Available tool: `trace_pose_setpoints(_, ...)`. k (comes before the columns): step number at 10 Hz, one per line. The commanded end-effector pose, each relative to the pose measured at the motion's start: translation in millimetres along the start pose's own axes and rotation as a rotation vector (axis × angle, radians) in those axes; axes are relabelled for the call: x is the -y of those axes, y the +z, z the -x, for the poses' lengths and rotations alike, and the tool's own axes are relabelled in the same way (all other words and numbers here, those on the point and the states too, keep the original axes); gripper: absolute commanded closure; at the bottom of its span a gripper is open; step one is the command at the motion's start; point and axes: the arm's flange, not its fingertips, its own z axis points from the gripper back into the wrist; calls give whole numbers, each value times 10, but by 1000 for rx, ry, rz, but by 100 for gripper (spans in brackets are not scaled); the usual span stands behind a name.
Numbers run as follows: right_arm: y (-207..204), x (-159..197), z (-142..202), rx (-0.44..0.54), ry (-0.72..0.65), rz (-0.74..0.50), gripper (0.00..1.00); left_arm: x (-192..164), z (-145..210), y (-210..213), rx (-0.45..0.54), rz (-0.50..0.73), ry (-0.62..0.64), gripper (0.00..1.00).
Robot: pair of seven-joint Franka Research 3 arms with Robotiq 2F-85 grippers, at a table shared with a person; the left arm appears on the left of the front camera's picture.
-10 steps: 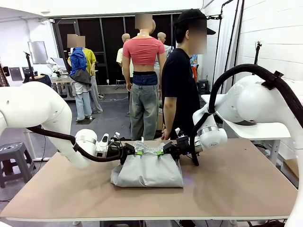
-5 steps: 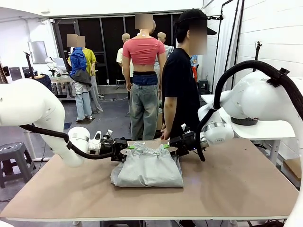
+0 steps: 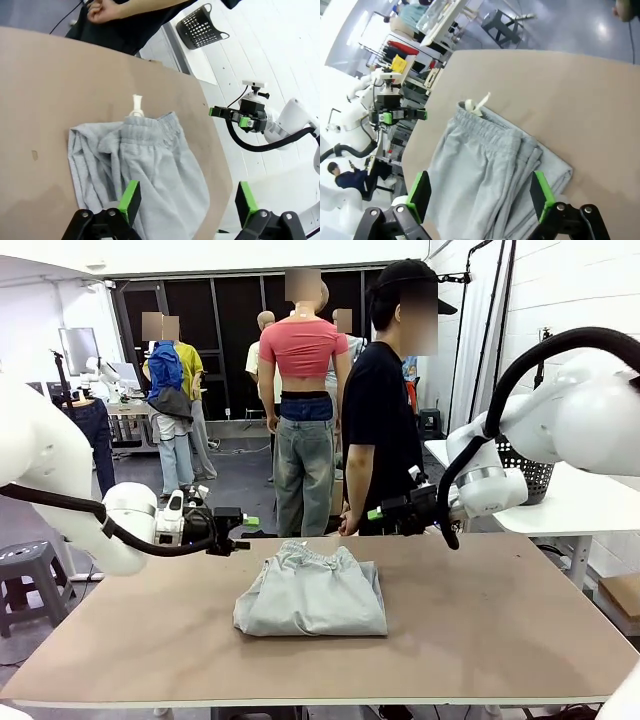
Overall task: Fold the training pants.
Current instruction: Fold the Training pants in half.
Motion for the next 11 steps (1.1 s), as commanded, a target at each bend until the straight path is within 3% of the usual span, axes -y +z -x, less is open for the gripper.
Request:
trace_pose_setpoints(1,-73,123,22,-10,-25,-1,0,65,123,58,51,7,-67,0)
trace_pose_setpoints(2,-73,123,22,-10,-25,-1,0,0,0,0,0,0,0,0)
trace_pose_setpoints(11,-73,123,22,-10,-25,-1,0,0,0,0,0,0,0,0)
